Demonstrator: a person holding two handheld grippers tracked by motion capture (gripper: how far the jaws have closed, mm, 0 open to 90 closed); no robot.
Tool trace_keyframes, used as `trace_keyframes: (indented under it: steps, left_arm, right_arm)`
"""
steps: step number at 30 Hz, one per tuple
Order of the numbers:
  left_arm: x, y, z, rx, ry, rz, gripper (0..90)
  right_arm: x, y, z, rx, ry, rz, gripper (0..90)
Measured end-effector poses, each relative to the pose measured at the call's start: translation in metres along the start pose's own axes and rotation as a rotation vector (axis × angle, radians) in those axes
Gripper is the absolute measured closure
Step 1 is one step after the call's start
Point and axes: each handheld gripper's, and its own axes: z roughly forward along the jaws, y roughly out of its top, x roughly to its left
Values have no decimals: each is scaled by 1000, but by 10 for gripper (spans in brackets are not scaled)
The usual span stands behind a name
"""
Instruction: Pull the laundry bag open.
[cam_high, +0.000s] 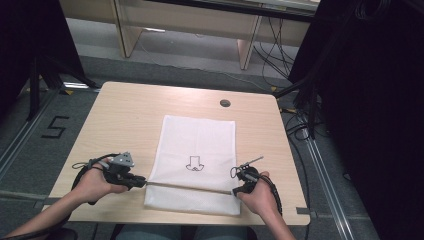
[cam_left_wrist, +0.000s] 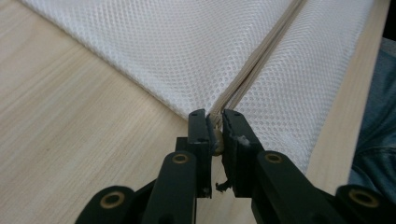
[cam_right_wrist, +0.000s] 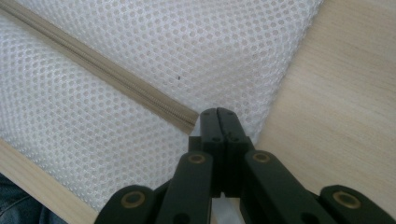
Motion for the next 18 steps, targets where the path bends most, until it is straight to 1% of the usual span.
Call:
trace_keyframes:
  steps: [1, 2, 3, 4, 5, 6, 8, 9, 10, 11, 12, 13, 14, 15, 16, 17, 18]
  left_arm:
    - [1, -1, 1, 8, 8, 14, 816]
    - [0, -3, 2, 11, 8, 12, 816]
    - [0, -3, 2, 12, 14, 13, 815]
    - [-2, -3, 2, -6, 12, 3, 815]
    - [-2, -3, 1, -14, 22, 12, 814]
    - [-2, -3, 1, -14, 22, 12, 813]
    - [-2, -4, 3, -19, 28, 6, 812]
    - [-2, -5, 1, -38, 36, -14, 778]
    - [-2, -5, 1, -38, 36, -14, 741]
    - [-2, -4, -2, -59, 33, -8, 741]
    - [-2, -3, -5, -100, 34, -14, 692]
    - [-3, -2, -13, -168, 46, -29, 614]
    - [-3, -2, -13, -168, 46, -29, 583]
    - [-3, -3, -15, -195, 62, -23, 583]
    - [-2, -4, -15, -233, 72, -21, 529]
    - [-2, -4, -15, -233, 72, -21, 513]
    - [-1, -4, -15, -239, 72, -14, 513]
  right_arm:
    - [0, 0, 0, -1, 2, -2, 900]
    - [2, -1, 0, 5, 8, 34, 900]
    - [2, -1, 0, 1, 19, 36, 900]
    - [-1, -1, 0, -13, 13, 8, 900]
    - [-1, -2, 0, -18, 3, -3, 900]
    - [-1, -2, 0, -18, 3, -3, 900]
    - [-2, -2, 1, -42, 3, -47, 900]
    - [0, -2, -1, -39, -1, -23, 886]
    - [0, -2, -1, -39, -1, -23, 886]
    - [0, -3, -2, -57, 11, -33, 879]
    - [1, -3, -4, -82, 7, -36, 878]
    - [2, -3, -9, -136, 17, -55, 849]
    - [2, -3, -9, -136, 17, -55, 849]
    - [2, -3, -11, -161, 9, -59, 836]
    - [1, -3, -13, -197, 0, -64, 806]
    - [1, -3, -13, -197, 0, -64, 806]
    - [0, -3, -13, -218, -12, -82, 790]
